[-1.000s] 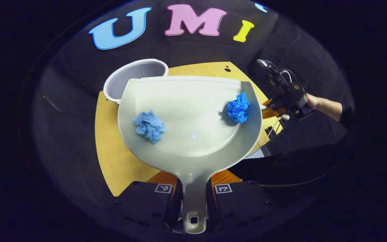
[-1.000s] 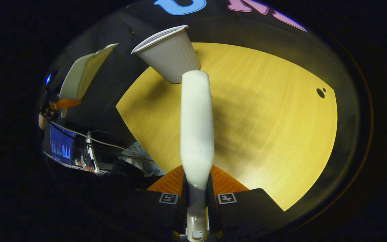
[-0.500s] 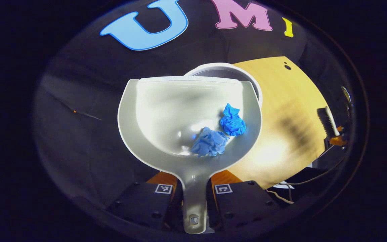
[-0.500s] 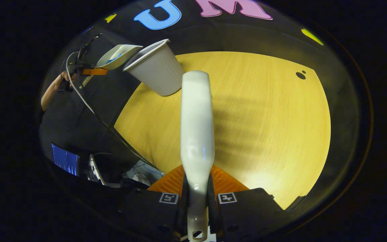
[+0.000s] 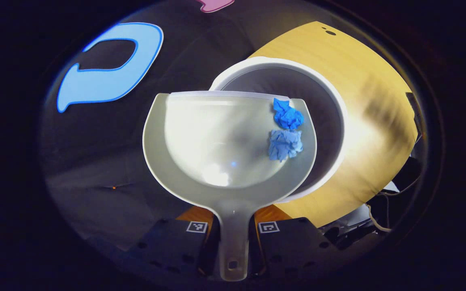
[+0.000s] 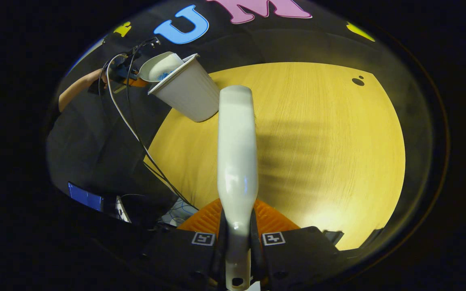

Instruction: Pick up the small broom and dustpan from the desktop, sweep the trash into the dustpan with the broom, and then empty the trash into the garbage bin.

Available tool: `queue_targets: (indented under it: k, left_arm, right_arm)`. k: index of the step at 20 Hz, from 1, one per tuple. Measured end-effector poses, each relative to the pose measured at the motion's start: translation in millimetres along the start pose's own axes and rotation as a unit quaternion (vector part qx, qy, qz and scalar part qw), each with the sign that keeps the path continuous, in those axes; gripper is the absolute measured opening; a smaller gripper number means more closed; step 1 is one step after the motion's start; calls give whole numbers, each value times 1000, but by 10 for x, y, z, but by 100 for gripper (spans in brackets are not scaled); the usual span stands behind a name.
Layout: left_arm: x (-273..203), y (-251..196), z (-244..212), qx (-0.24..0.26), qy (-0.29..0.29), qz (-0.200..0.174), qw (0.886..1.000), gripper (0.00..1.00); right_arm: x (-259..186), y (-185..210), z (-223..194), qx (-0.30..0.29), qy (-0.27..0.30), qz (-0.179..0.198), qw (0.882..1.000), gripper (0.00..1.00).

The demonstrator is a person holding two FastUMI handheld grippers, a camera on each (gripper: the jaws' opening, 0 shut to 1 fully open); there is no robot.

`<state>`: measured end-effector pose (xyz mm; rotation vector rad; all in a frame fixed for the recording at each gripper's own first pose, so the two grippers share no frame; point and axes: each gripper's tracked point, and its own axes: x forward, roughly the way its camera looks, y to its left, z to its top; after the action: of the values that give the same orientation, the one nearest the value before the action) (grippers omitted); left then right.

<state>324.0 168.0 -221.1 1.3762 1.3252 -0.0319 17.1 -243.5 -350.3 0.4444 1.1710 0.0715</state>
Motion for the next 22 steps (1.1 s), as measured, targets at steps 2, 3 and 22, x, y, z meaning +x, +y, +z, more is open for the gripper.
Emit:
queue_targets:
  k: [2,3,22]
  left_arm:
    - [5,69,-70,28,14,20,999,30]
    - [-3,83,-98,39,25,29,999,29]
    - [228,-160,89,-170,-248,-68,951,29]
  right_arm:
    - [6,-11,-26,6,1,4,1000,28]
    - [1,-29,-39,5,1,4,1000,28]
    - [-73,138,197,-12,-31,-44,998,28]
